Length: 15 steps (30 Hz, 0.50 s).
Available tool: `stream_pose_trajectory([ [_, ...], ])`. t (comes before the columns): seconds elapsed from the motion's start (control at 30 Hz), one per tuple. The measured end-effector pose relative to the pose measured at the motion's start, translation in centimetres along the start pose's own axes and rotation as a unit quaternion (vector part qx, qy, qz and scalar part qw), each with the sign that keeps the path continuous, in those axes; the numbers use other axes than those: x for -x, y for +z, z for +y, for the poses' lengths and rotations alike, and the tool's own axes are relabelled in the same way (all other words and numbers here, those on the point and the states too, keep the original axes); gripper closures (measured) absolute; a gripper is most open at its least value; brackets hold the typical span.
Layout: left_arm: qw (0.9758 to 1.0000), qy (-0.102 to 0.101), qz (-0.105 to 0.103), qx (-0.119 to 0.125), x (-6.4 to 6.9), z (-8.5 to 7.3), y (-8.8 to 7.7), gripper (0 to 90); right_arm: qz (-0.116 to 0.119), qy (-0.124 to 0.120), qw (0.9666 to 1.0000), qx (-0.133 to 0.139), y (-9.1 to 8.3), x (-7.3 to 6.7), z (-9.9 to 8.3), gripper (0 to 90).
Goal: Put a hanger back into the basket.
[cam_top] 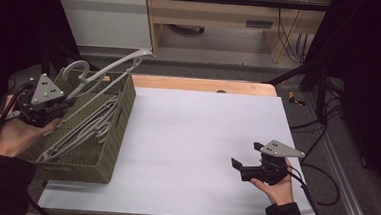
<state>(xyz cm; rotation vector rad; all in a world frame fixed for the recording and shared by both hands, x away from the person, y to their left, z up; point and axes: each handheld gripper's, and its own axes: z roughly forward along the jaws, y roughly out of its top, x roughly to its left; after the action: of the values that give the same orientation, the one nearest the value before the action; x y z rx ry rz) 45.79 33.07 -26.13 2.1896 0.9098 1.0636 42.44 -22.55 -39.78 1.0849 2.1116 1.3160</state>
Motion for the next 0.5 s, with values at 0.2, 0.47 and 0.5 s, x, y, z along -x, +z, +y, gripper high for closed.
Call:
stream_pose_trajectory([
  [0.2, 0.9997, 0.002, 0.015, -0.019, -0.8, -1.5, 0.9, 79.7, 0.001, 0.001, 1.0000, -0.001, 0.0, 0.0, 0.0, 5.2],
  [0.47, 0.9981, 0.003, 0.033, -0.052, -1.8, -3.8, 2.2, 79.7, 0.001, 0.001, 1.0000, -0.001, 0.0, 0.0, 0.0, 5.2],
  [0.5, 0.9979, 0.003, 0.032, -0.057, -1.8, -4.1, 2.3, 79.7, 0.001, 0.001, 1.0000, -0.001, 0.0, 0.0, 0.0, 5.2],
])
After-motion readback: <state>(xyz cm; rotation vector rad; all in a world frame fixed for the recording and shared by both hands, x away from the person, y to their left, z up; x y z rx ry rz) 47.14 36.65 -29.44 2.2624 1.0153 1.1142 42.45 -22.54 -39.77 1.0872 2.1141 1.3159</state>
